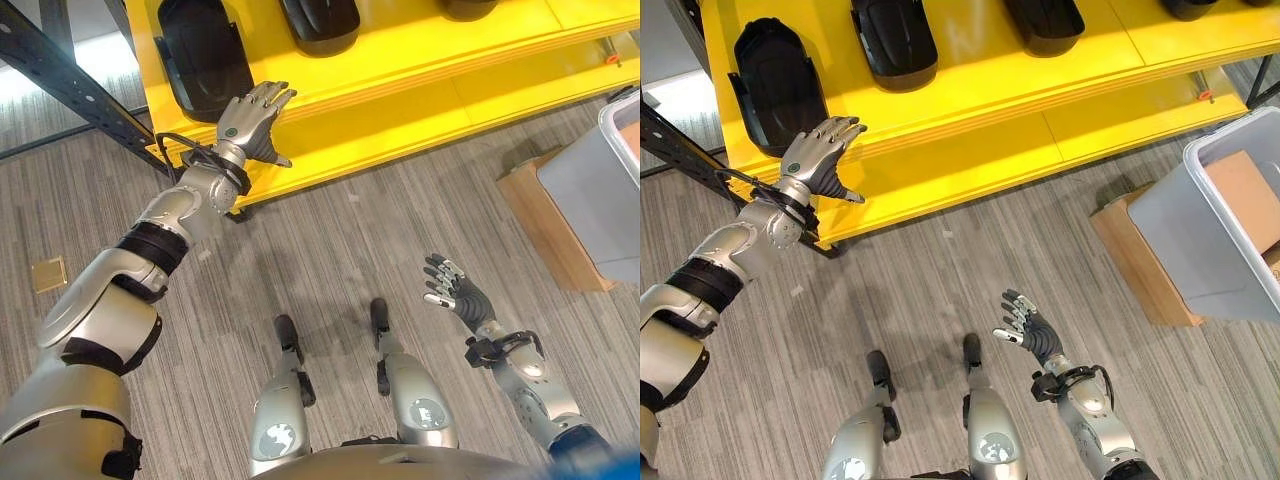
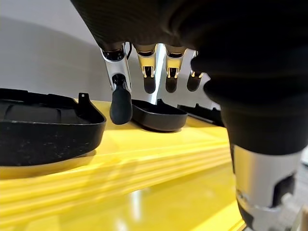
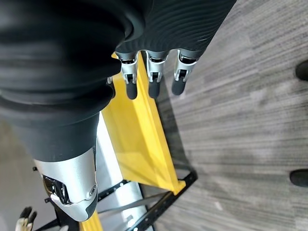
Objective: Move parts from the plastic box to the shelf.
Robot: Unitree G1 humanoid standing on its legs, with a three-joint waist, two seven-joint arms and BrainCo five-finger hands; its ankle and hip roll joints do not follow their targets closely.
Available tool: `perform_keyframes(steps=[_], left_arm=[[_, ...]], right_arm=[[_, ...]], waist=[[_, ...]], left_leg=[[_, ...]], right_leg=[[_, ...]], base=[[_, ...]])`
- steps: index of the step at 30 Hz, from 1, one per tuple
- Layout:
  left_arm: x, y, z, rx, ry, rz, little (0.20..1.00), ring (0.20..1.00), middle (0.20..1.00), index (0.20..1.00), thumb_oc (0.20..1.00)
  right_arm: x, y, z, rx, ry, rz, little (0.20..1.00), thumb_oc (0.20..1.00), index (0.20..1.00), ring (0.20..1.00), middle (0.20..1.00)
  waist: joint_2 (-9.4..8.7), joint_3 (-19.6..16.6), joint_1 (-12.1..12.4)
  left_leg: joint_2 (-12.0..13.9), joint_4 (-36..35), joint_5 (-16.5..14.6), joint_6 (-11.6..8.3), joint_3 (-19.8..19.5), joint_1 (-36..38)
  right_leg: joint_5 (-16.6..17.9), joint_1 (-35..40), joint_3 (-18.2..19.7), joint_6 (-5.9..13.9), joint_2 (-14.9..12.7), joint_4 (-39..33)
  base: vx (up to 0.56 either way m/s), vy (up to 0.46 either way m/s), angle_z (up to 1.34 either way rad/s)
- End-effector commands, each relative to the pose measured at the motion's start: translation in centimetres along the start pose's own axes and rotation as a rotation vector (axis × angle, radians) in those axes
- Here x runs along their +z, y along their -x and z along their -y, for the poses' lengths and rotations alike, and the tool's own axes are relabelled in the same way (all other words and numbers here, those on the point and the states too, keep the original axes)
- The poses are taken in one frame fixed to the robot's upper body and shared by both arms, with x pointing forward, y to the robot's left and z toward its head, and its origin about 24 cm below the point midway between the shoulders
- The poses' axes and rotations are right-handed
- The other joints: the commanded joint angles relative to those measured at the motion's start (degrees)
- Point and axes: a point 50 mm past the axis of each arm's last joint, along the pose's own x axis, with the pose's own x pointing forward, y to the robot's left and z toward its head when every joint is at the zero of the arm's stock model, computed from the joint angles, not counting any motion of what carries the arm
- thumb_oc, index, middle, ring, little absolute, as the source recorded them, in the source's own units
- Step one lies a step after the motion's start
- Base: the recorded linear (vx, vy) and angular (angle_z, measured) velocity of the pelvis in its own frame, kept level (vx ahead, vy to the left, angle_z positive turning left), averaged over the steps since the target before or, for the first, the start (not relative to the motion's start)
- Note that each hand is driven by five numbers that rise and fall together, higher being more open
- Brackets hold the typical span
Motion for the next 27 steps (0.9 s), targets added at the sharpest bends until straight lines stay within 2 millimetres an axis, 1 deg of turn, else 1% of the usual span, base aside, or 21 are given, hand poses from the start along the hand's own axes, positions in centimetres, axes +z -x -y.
perform_keyframes(steps=[1, 5, 13, 16, 17, 18, 21, 27], left_arm=[[-1.7, 0.3, -1.5, 0.076, -0.033, -0.038, 1.000, 1.000, 1.000, 1.000, 1.000], [-1.9, 0.5, -0.4, 0.029, -0.049, -0.055, 1.000, 1.000, 1.000, 1.000, 1.000], [-3.1, 1.1, 1.5, -0.060, -0.036, -0.141, 1.000, 1.000, 1.000, 1.000, 1.000], [-3.5, 1.1, 1.6, -0.074, -0.041, -0.161, 1.000, 1.000, 1.000, 1.000, 1.000], [-4.2, 1.3, 1.8, -0.087, -0.046, -0.199, 1.000, 1.000, 1.000, 1.000, 1.000], [-4.2, 1.3, 1.8, -0.087, -0.046, -0.199, 1.000, 1.000, 1.000, 1.000, 1.000], [-5.4, 1.5, 1.8, -0.107, -0.056, -0.262, 1.000, 1.000, 1.000, 1.000, 1.000], [-7.2, 1.6, 1.1, -0.123, -0.065, -0.348, 1.000, 1.000, 1.000, 1.000, 1.000]], right_arm=[[2.0, 0.6, 0.4, 0.014, 0.054, 0.087, 1.000, 1.000, 1.000, 1.000, 1.000], [1.9, 0.5, 0.4, 0.018, 0.057, 0.081, 1.000, 1.000, 1.000, 1.000, 1.000], [1.9, 0.7, 0.4, 0.024, 0.065, 0.074, 1.000, 1.000, 1.000, 1.000, 1.000], [1.9, 0.7, 0.4, 0.025, 0.067, 0.073, 1.000, 1.000, 1.000, 1.000, 1.000], [1.8, 0.7, 0.4, 0.027, 0.065, 0.069, 1.000, 1.000, 1.000, 1.000, 1.000], [1.8, 0.7, 0.4, 0.027, 0.065, 0.069, 1.000, 1.000, 1.000, 1.000, 1.000], [1.7, 0.7, 0.4, 0.036, 0.067, 0.062, 1.000, 1.000, 1.000, 1.000, 1.000], [1.7, 0.8, 0.3, 0.052, 0.065, 0.053, 1.000, 1.000, 1.000, 1.000, 1.000]], waist=[[-0.43, -1.89, 0.47], [-0.41, -1.74, 0.30], [-0.75, -1.52, -0.21], [-0.79, -1.45, -0.30], [-0.90, -1.40, -0.43], [-0.90, -1.40, -0.42], [-1.03, -1.33, -0.71], [-1.17, -1.08, -1.15]], left_leg=[[3.94, 11.77, -4.19, -2.52, -6.31, -5.78], [3.90, 11.70, -4.23, -2.47, -6.34, -5.71], [3.84, 12.18, -4.30, -2.47, -6.07, -6.26], [3.85, 12.36, -4.30, -2.46, -6.04, -6.51], [3.90, 12.51, -4.23, -2.51, -5.93, -6.73], [3.90, 12.51, -4.24, -2.51, -5.93, -6.74], [3.92, 12.62, -4.15, -2.54, -5.93, -7.12], [3.96, 13.22, -4.34, -2.60, -5.97, -7.60]], right_leg=[[-6.40, -2.97, 0.31, 5.24, -6.99, 12.39], [-6.41, -3.04, 0.48, 5.22, -6.98, 12.40], [-6.38, -3.83, 0.89, 5.27, -6.89, 12.80], [-6.35, -4.06, 0.97, 5.26, -6.84, 12.89], [-6.26, -4.36, 1.15, 5.21, -6.81, 12.97], [-6.26, -4.37, 1.16, 5.21, -6.81, 12.98], [-6.14, -4.82, 1.16, 5.26, -6.85, 13.18], [-6.32, -5.30, 1.42, 5.28, -6.87, 13.65]], base=[[0.00, 0.000, 0.00], [0.00, 0.000, 0.00], [0.00, 0.000, 0.00], [0.00, 0.002, -0.01], [-0.01, 0.004, -0.05], [-0.01, 0.008, -0.06], [0.00, 0.006, -0.03], [0.00, 0.000, 0.00]])
